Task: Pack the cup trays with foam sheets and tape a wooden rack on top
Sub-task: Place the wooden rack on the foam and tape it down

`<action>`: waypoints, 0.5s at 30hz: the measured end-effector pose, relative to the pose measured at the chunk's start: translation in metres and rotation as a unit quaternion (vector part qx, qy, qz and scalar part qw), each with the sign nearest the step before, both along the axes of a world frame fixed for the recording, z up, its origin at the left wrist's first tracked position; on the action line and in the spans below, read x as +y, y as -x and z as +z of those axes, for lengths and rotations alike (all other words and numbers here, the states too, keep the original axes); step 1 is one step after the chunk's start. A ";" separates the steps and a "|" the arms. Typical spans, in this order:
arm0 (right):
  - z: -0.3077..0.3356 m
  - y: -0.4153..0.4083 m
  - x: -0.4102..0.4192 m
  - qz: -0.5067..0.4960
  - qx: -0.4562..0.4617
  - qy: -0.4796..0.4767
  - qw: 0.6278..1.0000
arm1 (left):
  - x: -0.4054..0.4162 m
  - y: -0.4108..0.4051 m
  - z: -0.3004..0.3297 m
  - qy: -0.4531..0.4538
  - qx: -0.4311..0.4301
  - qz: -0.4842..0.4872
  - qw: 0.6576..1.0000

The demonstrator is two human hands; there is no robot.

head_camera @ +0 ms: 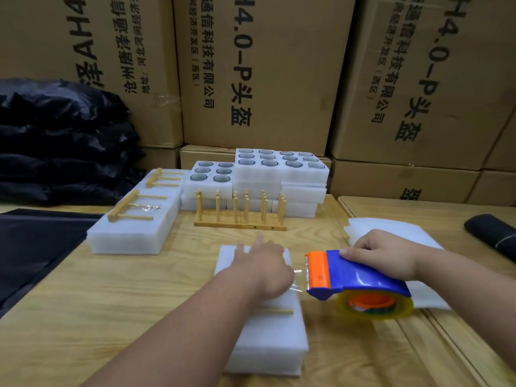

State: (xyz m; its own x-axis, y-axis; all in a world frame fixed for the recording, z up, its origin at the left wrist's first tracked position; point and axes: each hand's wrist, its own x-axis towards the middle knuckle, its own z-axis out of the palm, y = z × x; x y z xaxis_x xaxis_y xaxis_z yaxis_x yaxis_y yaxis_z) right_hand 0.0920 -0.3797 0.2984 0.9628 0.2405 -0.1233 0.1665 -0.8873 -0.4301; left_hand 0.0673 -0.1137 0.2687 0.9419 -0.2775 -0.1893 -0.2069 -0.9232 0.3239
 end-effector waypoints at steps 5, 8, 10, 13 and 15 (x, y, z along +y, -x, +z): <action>-0.001 0.003 -0.002 -0.011 0.000 -0.007 1.000 | -0.007 0.005 -0.031 -0.073 -0.057 -0.102 0.990; -0.005 0.004 -0.005 -0.004 0.003 -0.023 1.000 | -0.009 0.006 -0.032 -0.102 -0.076 -0.102 0.987; -0.004 0.004 -0.010 -0.008 0.007 -0.043 0.999 | -0.009 0.007 -0.032 -0.097 -0.083 -0.100 0.987; 0.000 0.005 -0.025 -0.013 0.004 -0.037 0.999 | -0.008 0.009 -0.034 -0.091 -0.084 -0.099 0.987; 0.003 0.006 -0.035 -0.022 0.000 -0.025 0.999 | -0.008 0.007 -0.035 -0.093 -0.087 -0.100 0.987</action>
State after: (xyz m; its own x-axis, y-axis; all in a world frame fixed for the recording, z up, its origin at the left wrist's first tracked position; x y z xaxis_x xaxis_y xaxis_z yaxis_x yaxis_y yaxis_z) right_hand 0.0857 -0.4143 0.3010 0.9725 0.2037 -0.1132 0.1274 -0.8715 -0.4736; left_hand 0.0600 -0.1220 0.2339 0.8947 -0.4366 -0.0945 -0.4284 -0.8985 0.0956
